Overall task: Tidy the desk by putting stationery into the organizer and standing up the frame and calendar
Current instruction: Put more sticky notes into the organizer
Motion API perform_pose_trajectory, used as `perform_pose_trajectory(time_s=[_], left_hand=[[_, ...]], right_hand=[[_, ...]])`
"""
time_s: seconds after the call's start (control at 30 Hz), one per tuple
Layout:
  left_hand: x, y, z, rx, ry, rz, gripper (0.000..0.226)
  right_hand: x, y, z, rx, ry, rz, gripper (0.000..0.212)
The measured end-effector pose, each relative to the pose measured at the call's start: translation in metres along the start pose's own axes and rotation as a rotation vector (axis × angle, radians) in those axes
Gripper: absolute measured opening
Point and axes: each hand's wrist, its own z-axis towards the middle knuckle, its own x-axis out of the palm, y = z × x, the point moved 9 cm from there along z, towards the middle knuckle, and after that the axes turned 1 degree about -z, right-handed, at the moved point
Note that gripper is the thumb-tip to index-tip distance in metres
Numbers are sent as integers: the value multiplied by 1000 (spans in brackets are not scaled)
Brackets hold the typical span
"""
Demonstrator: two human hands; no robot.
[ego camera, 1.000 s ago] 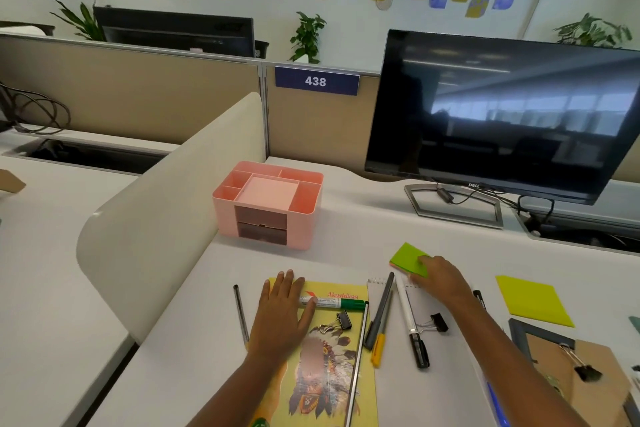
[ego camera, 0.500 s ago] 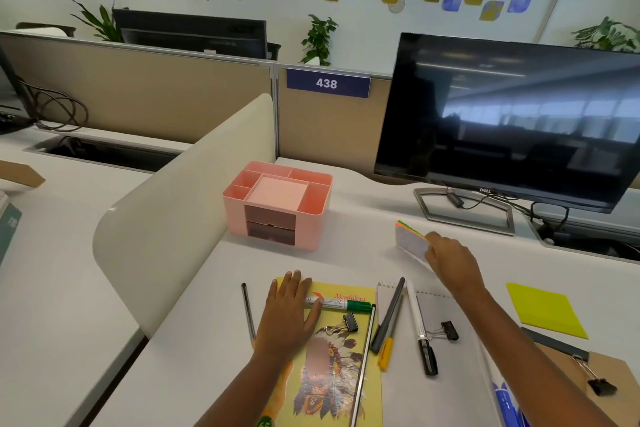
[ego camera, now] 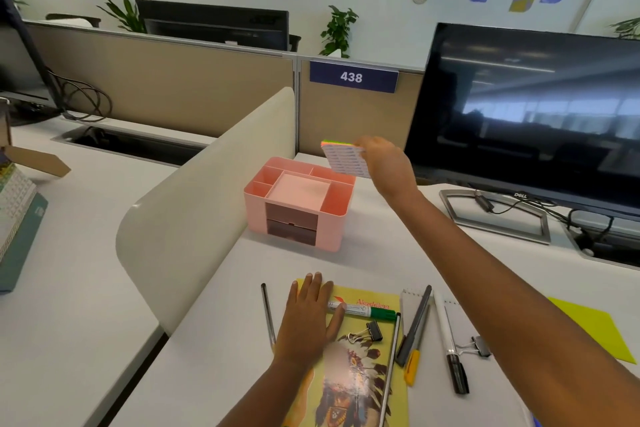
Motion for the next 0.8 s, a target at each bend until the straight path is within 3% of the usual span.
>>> perform_pose_trajectory(time_s=[0.33,0.53,0.67,0.8], left_hand=[[7,-3,-3,-29,24,69,60],[5,-3,-2,-22,-15,76,61],[4,-3,-3,-22,-30,71,62],[2,-4,-4,-15,-46,64,63]], right_hand=[[54,14,28,-122,169,-308,27],[59,7,29,-88,135,-126,45],[60,-14,13,-21,108,-12,44],[71,-24,7,41,184,25,47]])
